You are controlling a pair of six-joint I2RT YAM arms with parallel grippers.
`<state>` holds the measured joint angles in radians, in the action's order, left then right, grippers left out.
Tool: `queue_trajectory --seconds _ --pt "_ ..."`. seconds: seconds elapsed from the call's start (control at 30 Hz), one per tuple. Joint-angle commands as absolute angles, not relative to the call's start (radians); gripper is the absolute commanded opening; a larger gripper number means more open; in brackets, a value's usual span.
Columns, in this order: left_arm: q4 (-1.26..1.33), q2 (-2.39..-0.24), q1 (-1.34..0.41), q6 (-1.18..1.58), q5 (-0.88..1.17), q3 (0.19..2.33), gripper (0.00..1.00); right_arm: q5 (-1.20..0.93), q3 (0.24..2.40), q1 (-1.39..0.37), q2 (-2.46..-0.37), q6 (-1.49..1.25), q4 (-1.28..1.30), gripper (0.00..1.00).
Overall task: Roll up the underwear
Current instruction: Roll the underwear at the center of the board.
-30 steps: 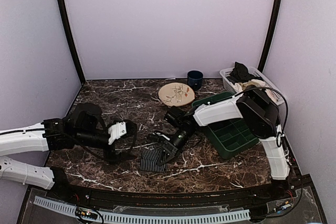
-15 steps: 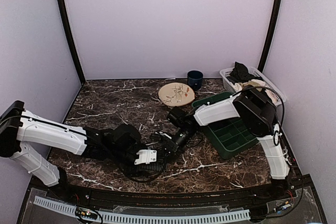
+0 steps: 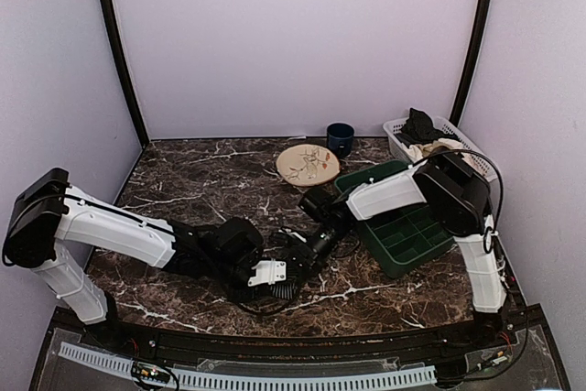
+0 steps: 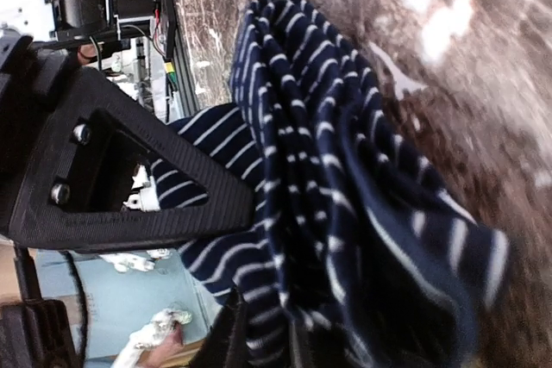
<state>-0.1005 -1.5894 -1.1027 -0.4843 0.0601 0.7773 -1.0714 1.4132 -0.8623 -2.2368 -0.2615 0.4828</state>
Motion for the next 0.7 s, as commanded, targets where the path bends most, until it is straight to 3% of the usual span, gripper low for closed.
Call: queue_trajectory --seconds 0.0,0.1,0.27,0.37,0.53,0.57,0.67 --pt "-0.234 -1.614 -1.063 -0.441 0.224 0.776 0.08 -0.859 1.303 -0.825 -2.158 -0.290 0.450 0.27" --pt "-0.306 -1.644 -0.980 -0.460 0.348 0.823 0.06 -0.792 1.249 -0.822 -2.055 -0.272 0.393 0.38" --pt "-0.438 -1.732 -0.845 -0.516 0.630 0.924 0.06 -0.611 1.125 -0.817 -1.860 -0.253 0.282 0.45" --pt "-0.521 -1.807 -0.785 -0.561 0.744 0.981 0.06 -0.434 1.065 -0.815 -1.737 -0.247 0.236 0.70" --pt "-0.610 -1.917 -0.724 -0.599 0.844 1.058 0.06 -0.224 1.016 -0.819 -1.540 -0.213 0.201 0.85" --pt "-0.618 -1.936 -0.717 -0.602 0.851 1.065 0.06 -0.208 0.987 -0.819 -1.491 -0.209 0.157 0.98" --pt "-0.633 -1.971 -0.707 -0.615 0.864 1.080 0.06 -0.187 0.915 -0.819 -1.377 -0.218 0.018 1.00"
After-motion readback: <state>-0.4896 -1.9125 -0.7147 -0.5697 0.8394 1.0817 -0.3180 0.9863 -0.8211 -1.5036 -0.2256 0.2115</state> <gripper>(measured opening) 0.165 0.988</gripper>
